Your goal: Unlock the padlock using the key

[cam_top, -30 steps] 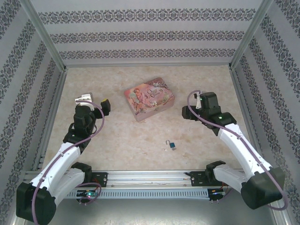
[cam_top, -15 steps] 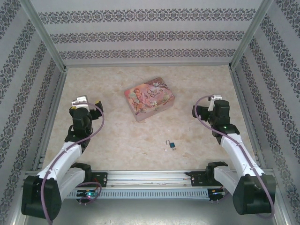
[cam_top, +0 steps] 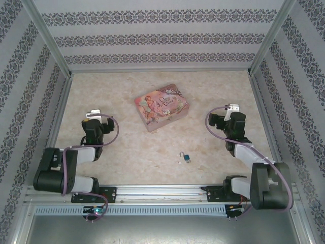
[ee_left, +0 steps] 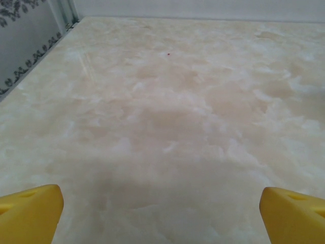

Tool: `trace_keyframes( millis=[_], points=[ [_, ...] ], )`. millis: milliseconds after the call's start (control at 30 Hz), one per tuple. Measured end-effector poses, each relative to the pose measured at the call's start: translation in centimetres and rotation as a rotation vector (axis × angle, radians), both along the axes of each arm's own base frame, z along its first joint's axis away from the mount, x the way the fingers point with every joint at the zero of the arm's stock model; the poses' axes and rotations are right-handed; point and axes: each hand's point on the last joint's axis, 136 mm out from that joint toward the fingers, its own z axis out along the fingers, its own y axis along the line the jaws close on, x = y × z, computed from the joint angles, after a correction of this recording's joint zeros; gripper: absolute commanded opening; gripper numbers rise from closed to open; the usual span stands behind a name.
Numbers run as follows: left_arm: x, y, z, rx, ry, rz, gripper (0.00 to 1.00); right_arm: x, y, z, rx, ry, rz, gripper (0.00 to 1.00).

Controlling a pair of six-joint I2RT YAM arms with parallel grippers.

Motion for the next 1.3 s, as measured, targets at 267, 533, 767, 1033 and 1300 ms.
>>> trace_keyframes(
  millis=[267, 533, 767, 1033, 1300],
  points=[
    [1.4, -1.4, -1.5, 0.004, -0.045, -0.094, 0.99, 1.0, 0.0, -0.7, -0.02, -0.1, 0.011, 0.98],
    [2.1, -2.3, -0.7, -0.002, -0.074, -0.149, 0.99, 1.8, 0.5, -2.1, -0.032, -0.155, 0.044, 0.98],
    [4.1, -1.9, 0.6, -0.005, -0.081, -0.145, 0.99, 2.8, 0.3, -2.0, -0.036, -0.145, 0.034, 0.98],
    [3.9, -2.0, -0.2, -0.008, -0.045, -0.147, 0.99, 3.7, 0.0, -1.2, -0.049, -0.155, 0.01, 0.99],
    [3.9, -2.0, -0.2, -0.008, -0.045, -0.147, 0.99, 3.6, -0.2, -1.4, -0.053, -0.144, 0.0, 0.98]
  ],
)
